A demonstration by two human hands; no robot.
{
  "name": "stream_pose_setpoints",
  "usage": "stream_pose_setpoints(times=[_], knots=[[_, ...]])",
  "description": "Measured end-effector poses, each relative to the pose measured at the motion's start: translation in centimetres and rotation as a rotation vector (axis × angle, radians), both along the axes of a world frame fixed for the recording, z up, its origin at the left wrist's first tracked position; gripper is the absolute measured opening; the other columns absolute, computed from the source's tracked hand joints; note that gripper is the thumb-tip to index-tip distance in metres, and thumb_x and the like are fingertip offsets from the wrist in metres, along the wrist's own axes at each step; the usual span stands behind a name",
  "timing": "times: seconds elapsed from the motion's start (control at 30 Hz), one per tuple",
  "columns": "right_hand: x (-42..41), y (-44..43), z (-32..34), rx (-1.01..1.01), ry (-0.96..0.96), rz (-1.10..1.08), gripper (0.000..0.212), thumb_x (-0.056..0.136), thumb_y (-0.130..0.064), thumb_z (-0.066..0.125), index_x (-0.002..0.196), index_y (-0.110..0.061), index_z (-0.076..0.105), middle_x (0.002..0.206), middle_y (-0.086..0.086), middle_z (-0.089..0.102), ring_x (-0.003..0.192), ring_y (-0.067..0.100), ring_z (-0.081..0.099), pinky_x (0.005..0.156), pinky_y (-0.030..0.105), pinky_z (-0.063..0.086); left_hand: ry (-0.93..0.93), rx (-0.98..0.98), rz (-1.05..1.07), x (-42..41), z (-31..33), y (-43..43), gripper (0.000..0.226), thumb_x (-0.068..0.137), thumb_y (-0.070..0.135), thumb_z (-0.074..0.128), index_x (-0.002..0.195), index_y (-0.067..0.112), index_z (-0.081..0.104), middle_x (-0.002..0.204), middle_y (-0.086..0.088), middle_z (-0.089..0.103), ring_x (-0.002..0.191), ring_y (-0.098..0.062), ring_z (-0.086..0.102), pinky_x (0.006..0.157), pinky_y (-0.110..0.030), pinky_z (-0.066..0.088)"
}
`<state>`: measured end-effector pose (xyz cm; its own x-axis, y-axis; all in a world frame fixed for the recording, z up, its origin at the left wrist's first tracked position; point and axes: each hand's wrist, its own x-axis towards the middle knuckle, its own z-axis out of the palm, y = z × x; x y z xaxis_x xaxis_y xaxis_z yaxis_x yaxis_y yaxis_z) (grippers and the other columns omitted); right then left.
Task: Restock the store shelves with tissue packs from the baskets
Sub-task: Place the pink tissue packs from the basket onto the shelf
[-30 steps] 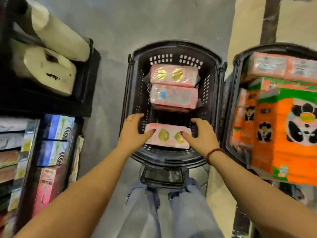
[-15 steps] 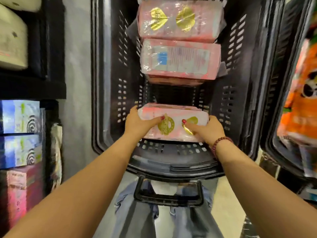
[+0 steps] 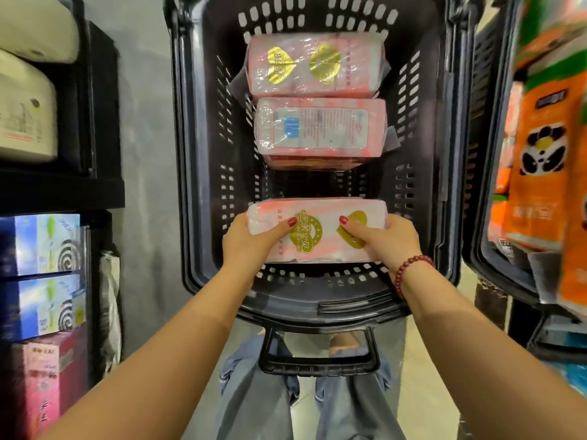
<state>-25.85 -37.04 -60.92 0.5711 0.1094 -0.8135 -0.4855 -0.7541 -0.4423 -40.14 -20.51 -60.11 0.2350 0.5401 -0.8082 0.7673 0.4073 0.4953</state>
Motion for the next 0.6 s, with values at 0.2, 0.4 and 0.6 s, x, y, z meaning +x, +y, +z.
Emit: stream_pose_setpoints(times=[0.2, 0.4, 0.6], knots=[[0.3, 0.6, 9.7, -0.022, -0.125, -0.115, 0.059, 0.048, -0.064, 0.081, 0.081, -0.016, 0.071, 0.082, 0.001, 0.072, 0.08, 0.021, 0.069, 0.073, 0.039, 0.058, -0.08, 0.109, -0.011, 0.4, 9.3, 0.6, 0.061, 0.054, 0.059, 0.081, 0.106, 0.031, 0.063, 0.104, 0.007, 0.071, 0.096, -0.016, 0.068, 0.088, -0.043, 0.055], [-0.3, 0.0, 23.9, 0.083, -0.286, -0.224, 0.053, 0.055, -0.062, 0.08, 0.075, -0.014, 0.069, 0.077, 0.002, 0.072, 0.076, 0.023, 0.069, 0.072, 0.044, 0.057, -0.186, 0.275, -0.131, 1.8, 22.2, 1.6, 0.056, 0.064, 0.057, 0.079, 0.11, 0.027, 0.065, 0.1, 0.009, 0.071, 0.092, -0.015, 0.068, 0.083, -0.04, 0.055], [-0.9, -1.9, 37.6, 0.182, -0.588, -0.407, 0.03, 0.068, -0.051, 0.078, 0.062, -0.022, 0.071, 0.06, -0.008, 0.069, 0.056, 0.009, 0.063, 0.053, 0.038, 0.047, -0.377, 0.335, -0.283, 4.6, 36.0, 2.1, 0.056, 0.055, 0.065, 0.075, 0.094, 0.024, 0.072, 0.088, 0.004, 0.075, 0.085, -0.02, 0.071, 0.084, -0.046, 0.055]])
